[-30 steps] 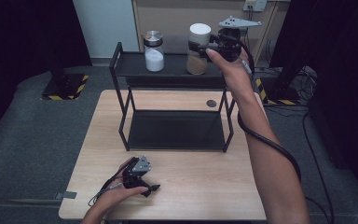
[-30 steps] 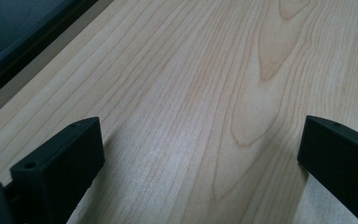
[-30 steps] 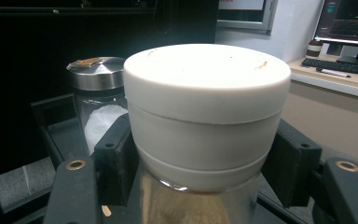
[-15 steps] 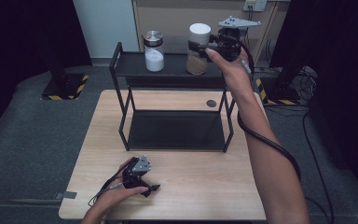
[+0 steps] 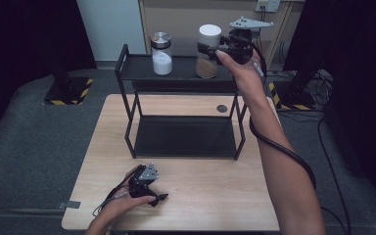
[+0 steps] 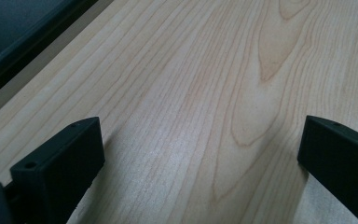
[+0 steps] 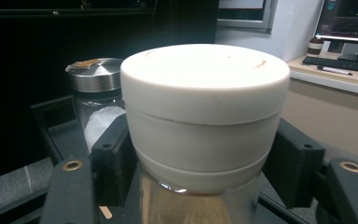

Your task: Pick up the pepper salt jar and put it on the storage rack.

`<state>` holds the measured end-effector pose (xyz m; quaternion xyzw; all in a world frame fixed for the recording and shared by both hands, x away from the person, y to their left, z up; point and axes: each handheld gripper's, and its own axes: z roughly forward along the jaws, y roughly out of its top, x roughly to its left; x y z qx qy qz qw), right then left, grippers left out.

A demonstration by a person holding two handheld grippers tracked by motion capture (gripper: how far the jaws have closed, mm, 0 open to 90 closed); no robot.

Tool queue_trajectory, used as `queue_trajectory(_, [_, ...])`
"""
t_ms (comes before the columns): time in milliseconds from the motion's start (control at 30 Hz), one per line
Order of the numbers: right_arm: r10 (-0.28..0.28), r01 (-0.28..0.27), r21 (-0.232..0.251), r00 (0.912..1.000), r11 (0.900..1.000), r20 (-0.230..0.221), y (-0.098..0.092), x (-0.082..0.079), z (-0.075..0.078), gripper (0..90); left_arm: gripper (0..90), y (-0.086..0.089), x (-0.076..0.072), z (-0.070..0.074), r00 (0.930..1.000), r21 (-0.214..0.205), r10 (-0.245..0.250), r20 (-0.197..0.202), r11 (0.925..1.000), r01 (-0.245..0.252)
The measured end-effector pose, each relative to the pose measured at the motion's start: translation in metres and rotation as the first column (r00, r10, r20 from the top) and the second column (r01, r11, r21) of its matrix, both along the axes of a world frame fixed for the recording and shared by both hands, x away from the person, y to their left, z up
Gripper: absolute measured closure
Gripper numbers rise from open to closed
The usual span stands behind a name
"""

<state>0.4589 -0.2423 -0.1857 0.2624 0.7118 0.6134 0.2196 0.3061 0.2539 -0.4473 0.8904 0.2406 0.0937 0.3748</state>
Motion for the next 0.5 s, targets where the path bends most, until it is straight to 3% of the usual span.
queue_trajectory(500, [-0.024,0.024,-0.010,0.9997,0.9997,-0.001,0.0034,-0.0070,0.0018,12.9,0.0,0.0000,0.0000,0.0000,1.0000,0.000,0.000,0.000,1.0000,0.000])
